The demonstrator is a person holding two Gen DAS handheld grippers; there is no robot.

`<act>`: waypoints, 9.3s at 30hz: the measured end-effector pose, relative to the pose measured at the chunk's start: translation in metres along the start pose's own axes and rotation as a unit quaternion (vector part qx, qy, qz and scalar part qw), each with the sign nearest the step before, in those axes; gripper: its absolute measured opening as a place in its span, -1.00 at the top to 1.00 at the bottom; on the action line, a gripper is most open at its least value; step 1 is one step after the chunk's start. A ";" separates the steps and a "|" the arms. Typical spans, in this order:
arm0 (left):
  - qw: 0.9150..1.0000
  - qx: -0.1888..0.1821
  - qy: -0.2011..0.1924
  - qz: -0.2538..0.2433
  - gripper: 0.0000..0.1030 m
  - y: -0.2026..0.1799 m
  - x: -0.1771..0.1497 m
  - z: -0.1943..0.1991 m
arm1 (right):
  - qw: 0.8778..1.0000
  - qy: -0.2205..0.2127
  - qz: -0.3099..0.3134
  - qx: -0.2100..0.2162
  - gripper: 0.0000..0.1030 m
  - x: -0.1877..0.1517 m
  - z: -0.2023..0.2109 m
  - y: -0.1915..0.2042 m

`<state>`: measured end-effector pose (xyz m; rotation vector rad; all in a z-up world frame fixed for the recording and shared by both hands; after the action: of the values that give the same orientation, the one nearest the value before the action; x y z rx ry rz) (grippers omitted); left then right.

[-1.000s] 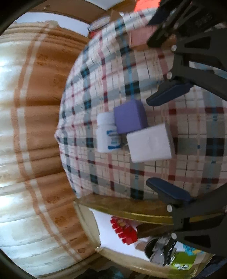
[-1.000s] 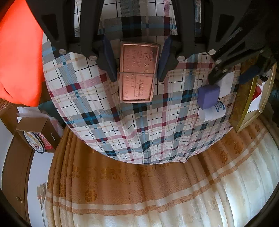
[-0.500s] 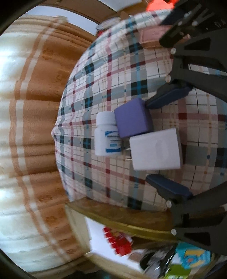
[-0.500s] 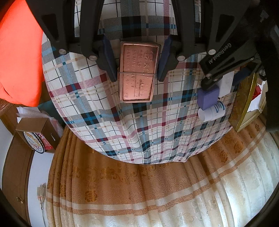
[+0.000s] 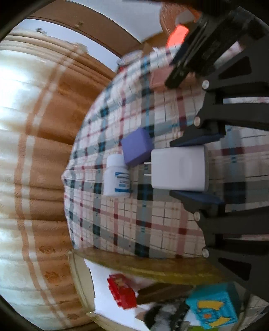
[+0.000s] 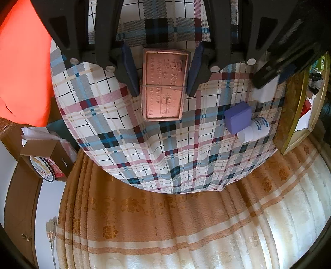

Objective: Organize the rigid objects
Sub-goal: 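Grasp the copper bar with the right gripper while the left grasps the white charger, then carry the charger and copper bar over the box and release them inside, then move both grippers back toward the pill bottle and purple block, then grasp the purple block with the right gripper while the left grasps the white pill bottle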

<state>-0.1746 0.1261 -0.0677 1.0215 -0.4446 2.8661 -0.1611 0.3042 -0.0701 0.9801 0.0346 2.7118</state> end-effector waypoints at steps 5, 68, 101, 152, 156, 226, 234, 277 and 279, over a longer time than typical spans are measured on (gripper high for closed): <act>0.999 -0.033 -0.017 -0.012 0.24 0.002 -0.006 0.027 | 1.000 -0.002 -0.006 -0.002 0.04 0.000 0.000 -0.003; 0.995 0.058 -0.085 -0.001 0.24 0.104 -0.003 0.106 | 0.995 -0.001 -0.023 -0.100 -0.07 0.002 0.002 0.014; 0.986 0.124 -0.100 0.048 0.24 0.169 0.009 0.129 | 0.983 -0.125 0.086 0.100 0.05 0.008 0.105 0.199; 0.984 0.158 -0.060 0.050 -0.88 0.194 0.027 0.105 | 0.972 -0.022 0.114 0.206 -0.21 0.031 0.041 0.297; 0.976 0.188 -0.109 0.013 -0.99 0.175 0.027 0.121 | 0.974 -0.050 0.090 0.202 -0.22 0.031 0.054 0.279; 0.973 0.119 -0.146 -0.135 -0.99 0.007 -0.026 0.077 | 0.988 -0.147 -0.035 -0.037 -0.65 -0.012 0.059 0.028; 0.976 0.132 -0.130 -0.118 -0.88 0.002 -0.035 0.074 | 0.995 -0.062 0.068 0.032 -0.65 0.006 0.016 0.071; 0.988 0.127 -0.047 -0.073 -0.88 -0.020 0.069 -0.026 | 0.999 -0.021 -0.031 0.031 0.16 0.020 -0.010 0.011; 0.989 0.122 -0.044 -0.072 -0.88 -0.024 0.074 -0.036 | 0.998 -0.021 -0.039 0.036 0.16 0.019 -0.010 0.007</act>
<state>-0.2504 0.1575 -0.0418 1.1664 -0.0199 2.8028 -0.1833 0.3031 -0.0653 1.0341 0.1587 2.6345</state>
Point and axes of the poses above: each gripper's, at about its wrist camera, not at the fingertips, and z roughly against the way its jaws point, y to its left, x to its top, the point moved 1 cm from there along -z, roughly the way its jaws point, and after that the axes turned 4 degrees about -x, right-handed, at the moved point
